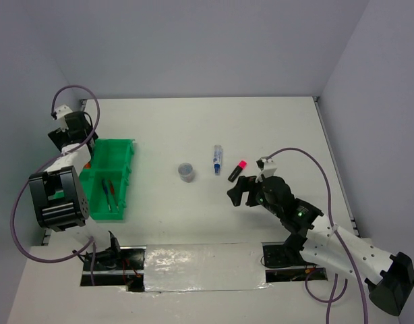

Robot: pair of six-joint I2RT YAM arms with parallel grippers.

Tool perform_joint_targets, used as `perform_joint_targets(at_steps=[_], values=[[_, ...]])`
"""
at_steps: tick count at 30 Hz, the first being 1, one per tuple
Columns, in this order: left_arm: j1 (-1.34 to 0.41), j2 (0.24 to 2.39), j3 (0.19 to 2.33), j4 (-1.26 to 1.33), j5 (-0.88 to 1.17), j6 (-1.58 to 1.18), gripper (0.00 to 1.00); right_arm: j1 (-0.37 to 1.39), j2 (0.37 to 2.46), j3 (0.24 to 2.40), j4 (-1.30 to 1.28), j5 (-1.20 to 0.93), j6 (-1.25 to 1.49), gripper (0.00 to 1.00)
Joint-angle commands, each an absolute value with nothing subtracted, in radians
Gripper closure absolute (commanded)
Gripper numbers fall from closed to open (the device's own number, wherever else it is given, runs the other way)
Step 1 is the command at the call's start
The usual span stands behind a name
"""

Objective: Sort the stationery into containers
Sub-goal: Place the pen in the storage box, then pick up the pen from the center of the board.

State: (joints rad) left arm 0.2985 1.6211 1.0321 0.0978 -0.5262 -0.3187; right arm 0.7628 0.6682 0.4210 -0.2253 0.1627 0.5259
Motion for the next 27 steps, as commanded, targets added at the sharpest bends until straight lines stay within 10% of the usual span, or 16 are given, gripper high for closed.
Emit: perform_joint_targets(at_steps=[1, 17, 27], values=[[0.235, 1.566, 1.112, 0.054, -0.621, -0.386, 0.01, 0.756, 0.663, 0.472, -0.218, 0.219, 0.560, 0.00], [-0.326, 1.476, 1.505, -0.339, -0.324, -0.318, 0.01, 0.699, 0.880, 0.612, -0.495, 0.642, 0.857, 0.00], [-0.784, 1.693, 1.534, -0.321, -0.225, -0.385, 0.01, 0.699, 0.525, 0.572, -0.653, 0.764, 1.063, 0.00]])
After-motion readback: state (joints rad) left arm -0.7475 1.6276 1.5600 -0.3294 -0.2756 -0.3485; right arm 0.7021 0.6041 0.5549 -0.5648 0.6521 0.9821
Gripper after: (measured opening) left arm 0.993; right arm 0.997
